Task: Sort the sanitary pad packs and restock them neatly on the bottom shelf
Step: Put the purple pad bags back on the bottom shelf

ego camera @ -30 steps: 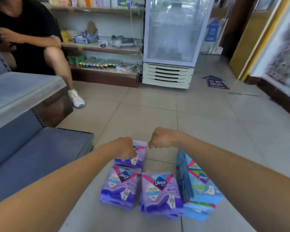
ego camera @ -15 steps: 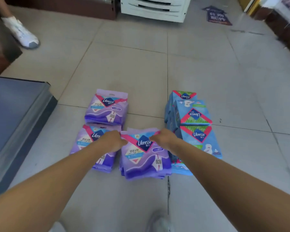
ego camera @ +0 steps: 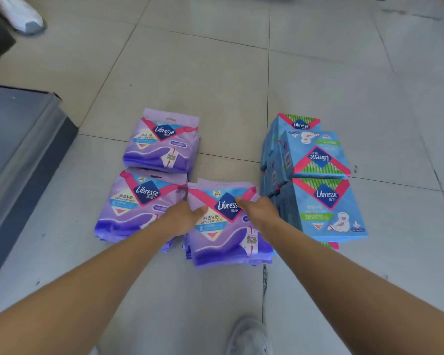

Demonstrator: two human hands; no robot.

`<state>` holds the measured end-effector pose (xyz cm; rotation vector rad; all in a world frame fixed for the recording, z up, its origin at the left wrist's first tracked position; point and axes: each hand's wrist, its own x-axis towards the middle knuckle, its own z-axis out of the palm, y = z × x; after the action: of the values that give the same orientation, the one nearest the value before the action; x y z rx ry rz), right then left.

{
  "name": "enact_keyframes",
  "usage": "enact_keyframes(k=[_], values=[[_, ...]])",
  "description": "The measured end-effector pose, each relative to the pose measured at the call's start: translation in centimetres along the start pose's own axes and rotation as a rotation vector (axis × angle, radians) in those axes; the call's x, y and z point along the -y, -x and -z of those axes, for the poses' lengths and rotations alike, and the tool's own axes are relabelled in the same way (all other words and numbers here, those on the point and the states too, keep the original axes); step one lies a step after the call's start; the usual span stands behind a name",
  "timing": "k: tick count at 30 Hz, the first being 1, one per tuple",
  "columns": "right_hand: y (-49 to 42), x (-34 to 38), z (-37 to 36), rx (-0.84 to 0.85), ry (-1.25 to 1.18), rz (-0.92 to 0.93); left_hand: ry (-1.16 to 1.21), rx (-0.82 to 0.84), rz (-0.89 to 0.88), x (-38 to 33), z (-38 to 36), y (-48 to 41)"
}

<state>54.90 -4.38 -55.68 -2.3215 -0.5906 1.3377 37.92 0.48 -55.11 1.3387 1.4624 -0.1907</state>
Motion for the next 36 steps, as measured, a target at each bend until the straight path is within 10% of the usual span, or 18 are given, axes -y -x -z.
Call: enact_keyframes(k=[20,36], values=[[0.8,1.0,-0.8,-0.045,-0.101,-0.077,0.081,-0.094,-0.048,-0.1,-0.1,0.8],[20.0,18.6,0.9,0.051,-0.173,0.357,0.092,-0.445,-0.227,-4.9,17.9,20.7]])
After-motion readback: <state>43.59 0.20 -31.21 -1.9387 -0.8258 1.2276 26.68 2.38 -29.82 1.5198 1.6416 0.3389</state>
